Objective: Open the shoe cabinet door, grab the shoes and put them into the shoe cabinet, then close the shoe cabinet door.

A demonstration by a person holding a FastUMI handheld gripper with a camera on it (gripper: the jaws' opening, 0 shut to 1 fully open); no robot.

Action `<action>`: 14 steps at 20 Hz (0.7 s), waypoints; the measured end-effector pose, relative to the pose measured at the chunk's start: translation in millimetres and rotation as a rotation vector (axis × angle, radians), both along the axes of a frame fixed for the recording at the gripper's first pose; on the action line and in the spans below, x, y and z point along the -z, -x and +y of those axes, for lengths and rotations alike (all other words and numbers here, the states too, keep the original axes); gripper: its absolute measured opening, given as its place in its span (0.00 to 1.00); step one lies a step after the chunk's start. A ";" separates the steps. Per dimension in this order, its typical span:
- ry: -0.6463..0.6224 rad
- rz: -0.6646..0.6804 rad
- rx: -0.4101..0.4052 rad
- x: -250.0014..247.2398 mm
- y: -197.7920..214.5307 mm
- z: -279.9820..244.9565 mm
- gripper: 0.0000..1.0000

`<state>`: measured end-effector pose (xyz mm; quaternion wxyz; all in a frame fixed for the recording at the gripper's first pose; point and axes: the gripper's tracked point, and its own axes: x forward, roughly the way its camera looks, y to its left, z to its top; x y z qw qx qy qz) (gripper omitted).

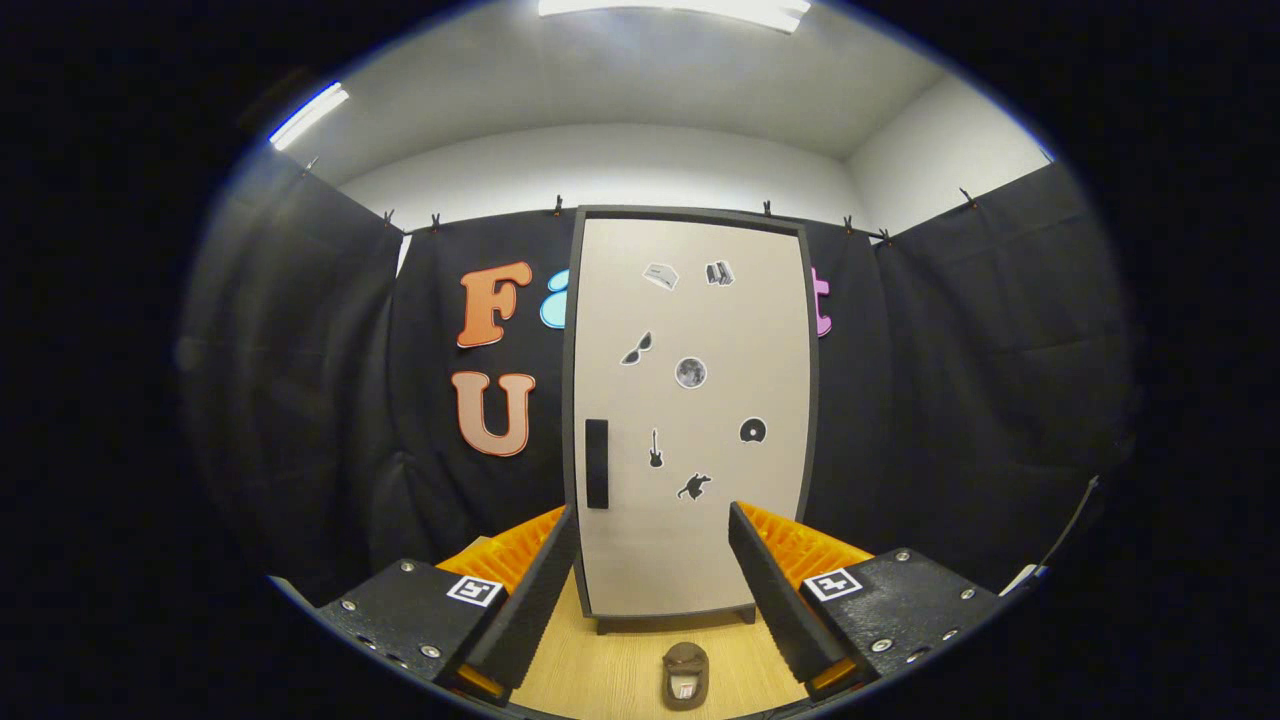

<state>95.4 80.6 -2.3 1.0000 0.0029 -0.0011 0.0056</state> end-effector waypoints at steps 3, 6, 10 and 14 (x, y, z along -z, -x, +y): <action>-0.012 -0.007 -0.002 3.3 -24.3 8.2 0.93; -0.013 -0.015 -0.006 5.4 -50.1 14.0 0.93; -0.003 -0.025 -0.016 10.8 -93.1 26.0 0.91; 0.037 -0.025 -0.038 19.5 -135.0 42.0 0.91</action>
